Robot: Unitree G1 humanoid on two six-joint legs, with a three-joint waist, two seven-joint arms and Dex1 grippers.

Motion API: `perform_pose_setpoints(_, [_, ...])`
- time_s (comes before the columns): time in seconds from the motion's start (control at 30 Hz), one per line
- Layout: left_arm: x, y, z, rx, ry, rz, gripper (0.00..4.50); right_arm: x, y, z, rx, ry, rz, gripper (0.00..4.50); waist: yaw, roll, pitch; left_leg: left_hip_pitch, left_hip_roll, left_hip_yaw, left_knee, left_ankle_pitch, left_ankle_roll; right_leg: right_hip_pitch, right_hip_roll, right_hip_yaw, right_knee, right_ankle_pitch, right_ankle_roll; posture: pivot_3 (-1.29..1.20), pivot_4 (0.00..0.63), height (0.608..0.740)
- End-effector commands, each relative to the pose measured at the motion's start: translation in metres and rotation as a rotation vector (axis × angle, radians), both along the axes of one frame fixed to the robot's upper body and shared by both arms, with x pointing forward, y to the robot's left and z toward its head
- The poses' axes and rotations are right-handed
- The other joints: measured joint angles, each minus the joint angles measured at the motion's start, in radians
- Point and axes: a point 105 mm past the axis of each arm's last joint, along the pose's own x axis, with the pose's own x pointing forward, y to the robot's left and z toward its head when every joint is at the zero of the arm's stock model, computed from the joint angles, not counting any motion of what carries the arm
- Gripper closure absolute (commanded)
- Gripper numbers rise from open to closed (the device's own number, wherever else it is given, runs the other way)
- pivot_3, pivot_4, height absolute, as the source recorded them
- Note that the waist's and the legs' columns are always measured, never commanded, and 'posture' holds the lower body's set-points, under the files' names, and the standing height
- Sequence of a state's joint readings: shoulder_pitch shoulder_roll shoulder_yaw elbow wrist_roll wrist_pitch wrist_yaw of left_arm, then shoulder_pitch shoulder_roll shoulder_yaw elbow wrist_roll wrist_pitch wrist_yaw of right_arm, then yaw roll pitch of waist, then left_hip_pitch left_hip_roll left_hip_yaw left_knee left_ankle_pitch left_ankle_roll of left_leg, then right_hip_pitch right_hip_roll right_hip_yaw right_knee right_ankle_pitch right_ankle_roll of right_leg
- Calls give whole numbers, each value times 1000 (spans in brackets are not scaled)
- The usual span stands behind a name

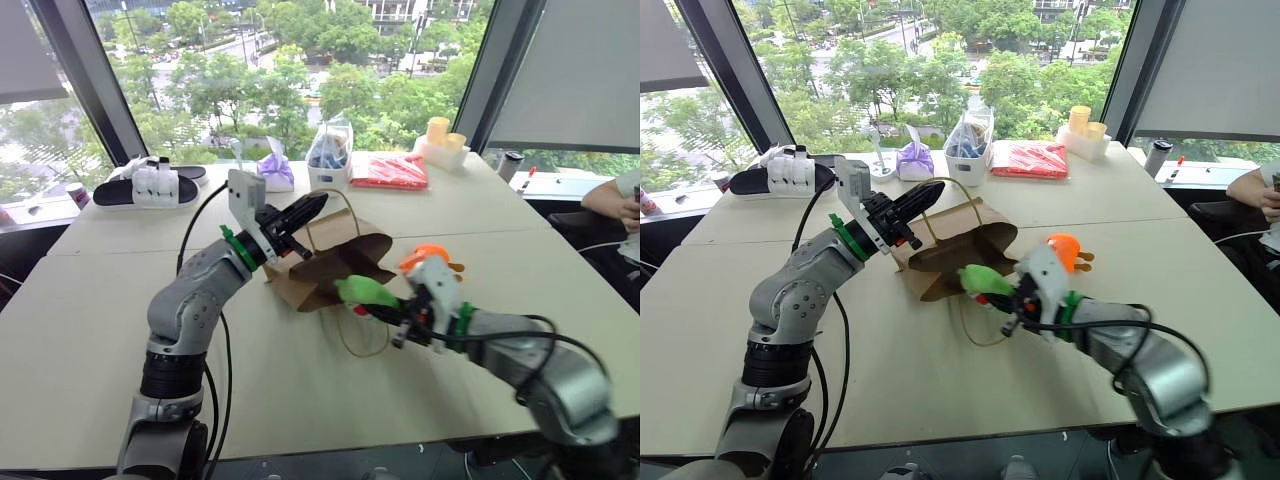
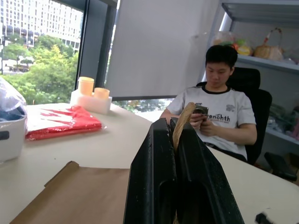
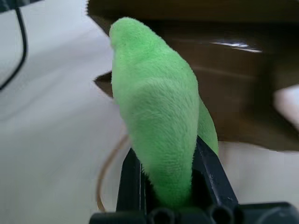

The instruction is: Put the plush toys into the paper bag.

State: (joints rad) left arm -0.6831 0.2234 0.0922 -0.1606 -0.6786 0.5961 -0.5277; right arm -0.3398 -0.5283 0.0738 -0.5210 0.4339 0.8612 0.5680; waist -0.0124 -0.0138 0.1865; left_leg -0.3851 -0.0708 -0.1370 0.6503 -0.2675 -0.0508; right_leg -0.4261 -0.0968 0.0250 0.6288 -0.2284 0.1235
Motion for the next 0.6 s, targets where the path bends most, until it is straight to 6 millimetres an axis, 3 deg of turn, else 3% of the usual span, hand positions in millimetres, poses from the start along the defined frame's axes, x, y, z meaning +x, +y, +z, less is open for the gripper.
perform_pose_setpoints(0.03, [-10, -1, 15, -16, -48, -25, 4500, 22, 14, 11, 29, -103, -22, 4464, 0, 0, 0, 0, 0, 0, 0, 0, 0, 0, 0, 0, 0, 0, 0, 0, 150, 740])
perform_pose_setpoints(0.17, [-20, -5, 11, -13, -23, -85, 4500, 53, 31, 17, 54, -167, -58, 4464, -3, 0, 0, 0, 0, 0, 0, 0, 0, -1, 0, 0, 0, 0, 0, 0, 150, 740])
perform_pose_setpoints(0.43, [-20, -3, 13, -66, 7, -62, 4500, 85, 59, 18, 128, -202, -81, 4464, -5, 0, 0, 0, 0, -1, -2, 1, -1, -2, 0, 0, 1, 0, 0, 0, 150, 740])
perform_pose_setpoints(0.57, [-16, 0, 18, -112, 21, -39, 4500, 93, 69, 12, 140, -218, -97, 2735, -5, 0, 0, 0, 0, -1, -2, 1, -2, -2, 0, 0, 1, 0, 0, 0, 150, 740])
perform_pose_setpoints(0.6, [-16, 1, 18, -118, 24, -36, 4500, 94, 70, 10, 140, -220, -100, 2074, -5, 0, 0, 0, 0, -1, -2, 1, -2, -2, 0, 0, 1, 0, 0, 0, 150, 740])
